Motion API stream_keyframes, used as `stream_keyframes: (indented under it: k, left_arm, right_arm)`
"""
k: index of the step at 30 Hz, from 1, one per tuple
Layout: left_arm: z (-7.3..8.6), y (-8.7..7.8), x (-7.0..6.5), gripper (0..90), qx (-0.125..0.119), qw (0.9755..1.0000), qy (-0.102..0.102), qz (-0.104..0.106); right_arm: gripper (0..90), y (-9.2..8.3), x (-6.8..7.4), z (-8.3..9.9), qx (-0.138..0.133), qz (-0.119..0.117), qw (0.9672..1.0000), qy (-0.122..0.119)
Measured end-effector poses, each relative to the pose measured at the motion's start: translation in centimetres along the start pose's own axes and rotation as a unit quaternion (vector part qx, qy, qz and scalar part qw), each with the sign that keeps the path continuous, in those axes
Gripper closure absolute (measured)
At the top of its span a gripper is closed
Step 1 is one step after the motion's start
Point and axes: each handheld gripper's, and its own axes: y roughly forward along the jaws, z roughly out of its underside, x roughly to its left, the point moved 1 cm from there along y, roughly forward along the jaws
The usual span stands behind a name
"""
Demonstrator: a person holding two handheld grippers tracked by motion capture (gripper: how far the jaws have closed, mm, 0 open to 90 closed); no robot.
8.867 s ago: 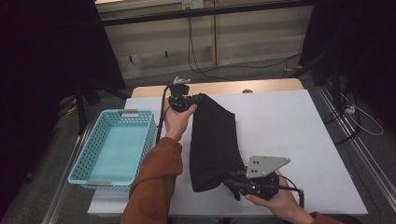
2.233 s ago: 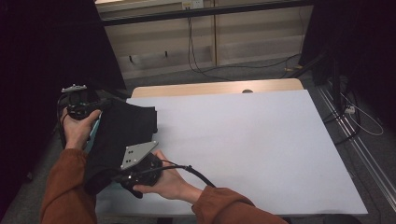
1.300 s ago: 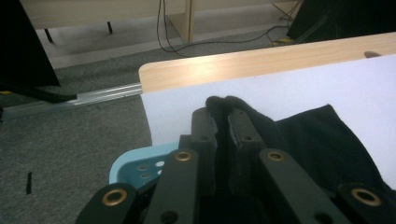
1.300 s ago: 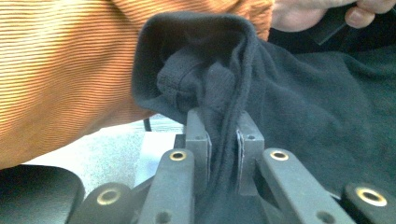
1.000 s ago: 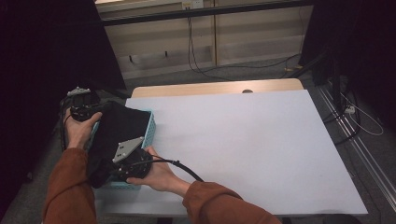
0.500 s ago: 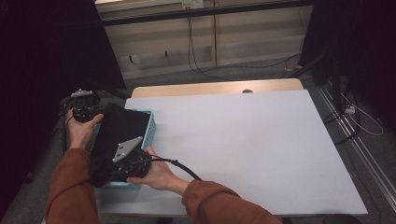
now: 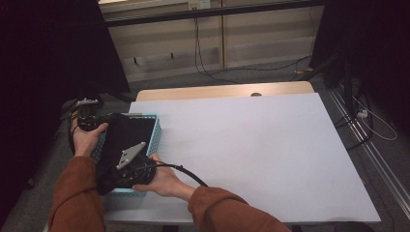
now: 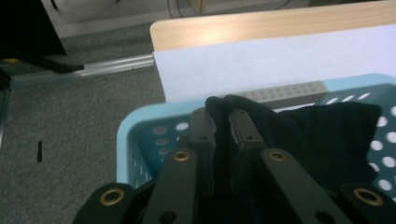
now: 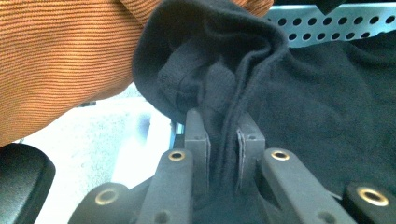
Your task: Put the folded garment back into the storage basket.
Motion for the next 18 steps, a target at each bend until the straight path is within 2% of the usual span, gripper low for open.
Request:
stream_keyframes:
  k: [2,4,5,12,14,18]
  left_arm:
    - [-0.08,0.12,-0.14,81.9,0.005,1.0000,0.002,0.003]
    - [-0.22,0.21,-0.18,81.8,0.015,0.9998,0.011,-0.009]
    - [-0.24,0.22,-0.15,81.8,0.016,0.9998,0.011,-0.007]
    - [0.28,0.61,0.23,80.0,0.028,0.9995,-0.006,-0.017]
    - [0.40,0.53,0.37,74.4,0.031,0.9993,-0.016,-0.016]
    - [0.59,0.21,0.36,60.3,0.036,0.9991,-0.018,-0.014]
  right_arm:
    - [79.5,0.06,-0.05,0.02,0.000,-0.001,1.0000,0.000]
    - [79.5,0.09,-0.09,0.00,0.000,-0.001,1.0000,0.002]
    - [79.5,0.13,-0.14,-0.01,0.001,-0.001,1.0000,0.001]
    - [78.1,0.37,-0.18,0.08,0.007,-0.002,0.9999,0.009]
    - [77.2,0.42,-0.28,0.13,0.008,-0.001,0.9999,0.009]
    - [73.8,0.40,-0.46,0.19,0.010,0.002,0.9998,0.016]
